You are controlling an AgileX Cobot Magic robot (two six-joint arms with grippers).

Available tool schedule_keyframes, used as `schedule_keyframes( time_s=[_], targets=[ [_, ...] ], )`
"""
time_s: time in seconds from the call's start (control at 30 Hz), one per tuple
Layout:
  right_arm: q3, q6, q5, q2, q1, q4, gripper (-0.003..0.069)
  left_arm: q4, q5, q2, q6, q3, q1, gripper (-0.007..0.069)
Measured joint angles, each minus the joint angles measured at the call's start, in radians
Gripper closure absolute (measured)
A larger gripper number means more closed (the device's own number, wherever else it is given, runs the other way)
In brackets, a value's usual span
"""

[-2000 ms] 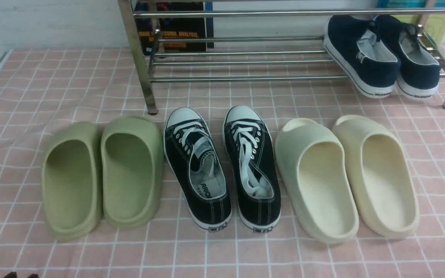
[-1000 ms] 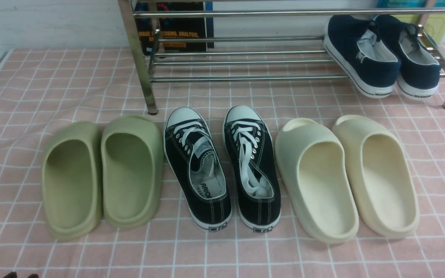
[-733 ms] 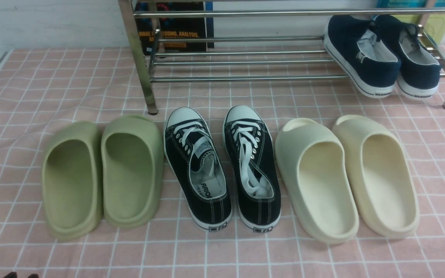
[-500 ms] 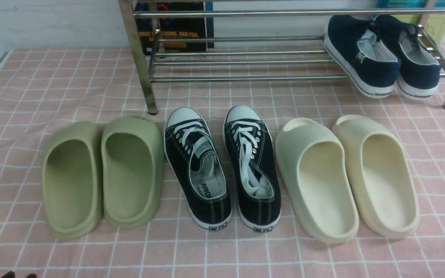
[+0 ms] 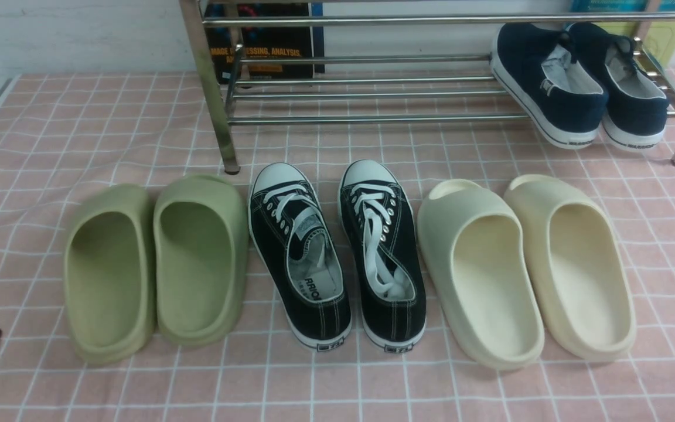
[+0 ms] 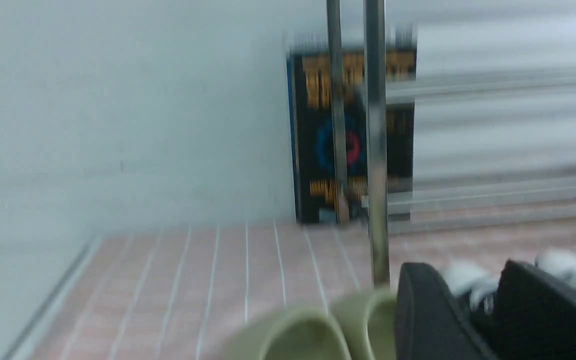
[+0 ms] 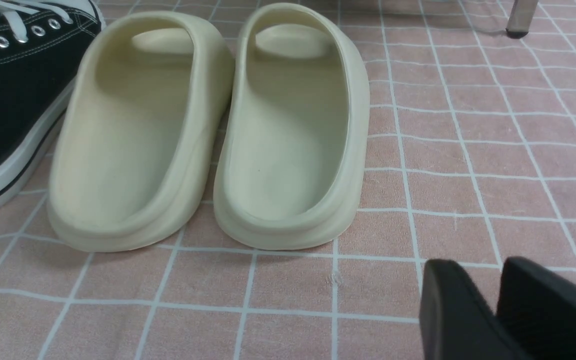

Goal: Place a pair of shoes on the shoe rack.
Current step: Use the left arm to grab the shoe closest to it

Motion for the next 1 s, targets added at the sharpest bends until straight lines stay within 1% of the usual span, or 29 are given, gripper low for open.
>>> schedule_keyframes(
  time_s=[0.07, 0.1, 0.13, 0.23, 0.3, 0.33, 0.37, 0.47, 0.53, 0.6, 0.63, 0.67, 0.77, 0.8, 0.83, 0.87, 0.9, 0.93, 1.0],
  targets=[
    [0.0, 0.001, 0.0, 0.0, 0.0, 0.0, 0.0494, 0.0, -0.112, 0.0, 0.0, 0.0, 0.0, 0.0385],
    [0.0, 0.001, 0.0, 0.0, 0.0, 0.0, 0.0493, 0.0, -0.135, 0.0, 0.0, 0.0, 0.0, 0.0385],
    [0.0, 0.001, 0.0, 0.0, 0.0, 0.0, 0.0491, 0.0, -0.209, 0.0, -0.001, 0.0, 0.0, 0.0385],
    [0.0, 0.001, 0.0, 0.0, 0.0, 0.0, 0.0486, -0.008, -0.341, 0.0, -0.036, 0.0, 0.0, 0.0385],
    [0.0, 0.001, 0.0, 0.0, 0.0, 0.0, 0.0484, -0.021, -0.393, 0.0, -0.092, 0.0, 0.0, 0.0385],
    [0.0, 0.001, 0.0, 0.0, 0.0, 0.0, 0.0484, -0.027, -0.409, 0.0, -0.147, 0.0, 0.0, 0.0385],
    [0.0, 0.001, 0.0, 0.0, 0.0, 0.0, 0.0484, -0.028, -0.409, 0.0, -0.147, 0.0, 0.0, 0.0385],
    [0.0, 0.001, 0.0, 0.0, 0.0, 0.0, 0.0479, -0.039, -0.453, 0.0, -0.351, 0.0, 0.0, 0.0385],
    [0.0, 0.001, 0.0, 0.0, 0.0, 0.0, 0.0476, -0.038, -0.437, 0.0, -0.393, -0.014, 0.0, 0.0385],
    [0.0, 0.001, 0.0, 0.0, 0.0, 0.0, 0.0471, -0.029, -0.36, 0.0, -0.398, -0.071, 0.0, 0.0385],
    [0.0, 0.001, 0.0, 0.0, 0.0, 0.0, 0.0469, -0.026, -0.243, 0.0, -0.38, -0.136, 0.0, 0.0385],
    [0.0, 0.001, 0.0, 0.0, 0.0, 0.0, 0.0468, -0.023, -0.159, 0.0, -0.351, -0.201, 0.0, 0.0385],
    [0.0, 0.001, 0.0, 0.0, 0.0, 0.0, 0.0463, -0.018, 0.152, 0.033, -0.225, -0.373, 0.0, 0.0385],
    [0.0, 0.001, 0.0, 0.0, 0.0, 0.0, 0.0461, -0.013, 0.276, 0.075, -0.151, -0.454, 0.0, 0.0385],
    [0.0, 0.001, 0.0, 0.0, 0.0, 0.0, 0.046, -0.008, 0.354, 0.111, -0.115, -0.492, 0.0, 0.0385],
    [0.0, 0.001, 0.0, 0.0, 0.0, 0.0, 0.0459, -0.008, 0.372, 0.121, -0.107, -0.5, 0.0, 0.0385],
    [0.0, 0.001, 0.0, 0.0, 0.0, 0.0, 0.0458, -0.008, 0.458, 0.172, -0.072, -0.535, 0.0, 0.0385],
    [0.0, 0.0, 0.0, 0.0, 0.0, 0.0, 0.0454, 0.0, 0.577, 0.274, -0.033, -0.566, 0.0, 0.0385],
    [0.0, 0.0, 0.0, 0.0, 0.0, 0.0, 0.0452, 0.006, 0.622, 0.332, -0.023, -0.57, 0.0, 0.0385]
  ],
)
